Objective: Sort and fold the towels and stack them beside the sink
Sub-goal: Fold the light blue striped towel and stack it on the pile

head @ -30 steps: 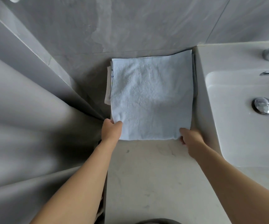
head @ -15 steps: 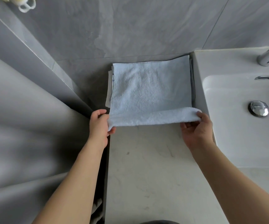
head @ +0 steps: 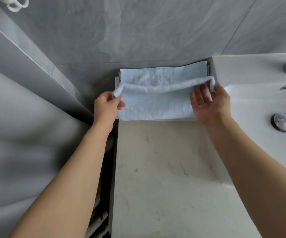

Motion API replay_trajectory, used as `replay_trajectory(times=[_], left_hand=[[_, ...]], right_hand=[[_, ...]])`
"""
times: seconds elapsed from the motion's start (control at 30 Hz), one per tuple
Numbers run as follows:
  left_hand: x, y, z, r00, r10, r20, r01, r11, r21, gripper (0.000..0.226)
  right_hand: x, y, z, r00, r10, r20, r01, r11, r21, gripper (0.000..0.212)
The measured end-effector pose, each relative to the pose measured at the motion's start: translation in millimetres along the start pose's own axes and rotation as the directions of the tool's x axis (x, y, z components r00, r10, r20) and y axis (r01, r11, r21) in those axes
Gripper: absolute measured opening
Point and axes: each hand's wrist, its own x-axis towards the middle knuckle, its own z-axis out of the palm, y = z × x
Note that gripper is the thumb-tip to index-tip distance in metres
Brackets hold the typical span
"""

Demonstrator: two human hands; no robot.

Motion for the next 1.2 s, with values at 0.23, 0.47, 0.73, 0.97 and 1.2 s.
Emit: replay_trajectory(times=[0.23,0.47,0.73,0.97,1.2], left_hand=[[57.0,18.9,16.9,0.997,0.051,-0.056,-0.044,0.991,0.122,0.046],[89.5,15.8,45.9,0.999,0.045,-0.025,-0.035,0.950,0.309,0.039],[89.0,13.7,44.5,0.999,-0.045,0.018,0.036,0.943,0.330,0.027],[56.2,8.5,21.6,0.946,-0.259,0.197,0.201,0.942,0.270,0.019],[48.9,-2.2,25.7,0.994,-0.010,0.109,-0.055,0.813,0.580,0.025]], right_hand=[[45.5,-3.9,33.0,0.999,-0.047,-0.007,0.045,0.986,-0.162,0.021],[90.8,5.5,48.0,0.989,-0.128,-0.068,0.091,0.916,-0.391,0.034],[90.4,59.7,29.0,0.731,-0.302,0.612,0.463,-0.440,-0.769,0.053],[113.2,69.2,8.2,0.795,0.025,0.606,0.429,-0.729,-0.533,0.068],[119.2,53.2,-0.8,0.776,0.084,0.625,0.441,-0.780,-0.443,0.074]])
